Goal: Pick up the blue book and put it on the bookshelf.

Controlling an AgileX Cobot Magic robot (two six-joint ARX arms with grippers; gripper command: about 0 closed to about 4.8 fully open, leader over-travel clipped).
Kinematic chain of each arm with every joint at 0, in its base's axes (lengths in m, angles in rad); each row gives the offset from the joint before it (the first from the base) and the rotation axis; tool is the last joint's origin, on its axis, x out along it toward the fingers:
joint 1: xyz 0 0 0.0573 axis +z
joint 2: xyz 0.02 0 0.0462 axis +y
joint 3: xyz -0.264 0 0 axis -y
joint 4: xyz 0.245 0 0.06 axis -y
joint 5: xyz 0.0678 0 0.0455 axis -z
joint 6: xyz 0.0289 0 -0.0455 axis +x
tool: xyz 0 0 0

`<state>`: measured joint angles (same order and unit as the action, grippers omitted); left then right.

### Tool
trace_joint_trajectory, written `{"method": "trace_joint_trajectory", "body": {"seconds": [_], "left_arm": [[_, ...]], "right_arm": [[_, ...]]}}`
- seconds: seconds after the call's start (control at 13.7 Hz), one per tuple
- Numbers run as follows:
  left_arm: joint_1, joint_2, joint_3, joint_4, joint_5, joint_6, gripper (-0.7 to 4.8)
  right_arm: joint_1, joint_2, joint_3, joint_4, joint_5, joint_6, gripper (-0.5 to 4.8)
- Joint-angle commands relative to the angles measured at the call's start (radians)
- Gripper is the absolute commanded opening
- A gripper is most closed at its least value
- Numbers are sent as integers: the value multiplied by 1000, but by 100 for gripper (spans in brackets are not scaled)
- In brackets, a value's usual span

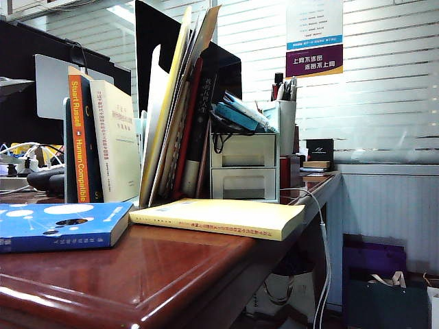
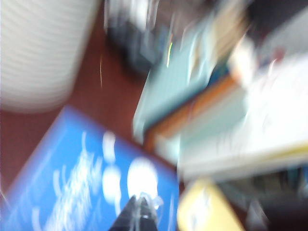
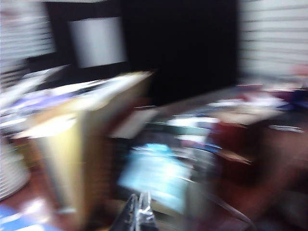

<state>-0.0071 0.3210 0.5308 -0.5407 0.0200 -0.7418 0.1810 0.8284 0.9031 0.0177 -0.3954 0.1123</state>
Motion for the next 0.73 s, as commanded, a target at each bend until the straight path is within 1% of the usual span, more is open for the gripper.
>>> {"method": "trace_joint_trajectory", "body": {"seconds": [0.07,0.22,0.36,0.44,0.51,0.58,0.73], "left_arm": [[0,93,3,-95,69,-94,479],[0,108,2,-116,1,-109,479],[0,120,1,-180,3,-171,479],[0,131,-5,-216,0,-175,479],[0,138,-19,-223,0,-174,479],[0,142,-43,-212,-1,-173,479],[0,142,-89,-187,-2,-148,479]], "right_arm": [[169,179,86,18,-7,-94,-1],[263,298,112,43,-8,-93,-1],[314,381,113,62,-15,-90,-1],[335,412,113,59,-58,-90,-1],[349,441,113,53,-110,-90,-1],[360,466,114,33,-134,-90,-1],[389,506,113,1,-139,-90,-1]]}}
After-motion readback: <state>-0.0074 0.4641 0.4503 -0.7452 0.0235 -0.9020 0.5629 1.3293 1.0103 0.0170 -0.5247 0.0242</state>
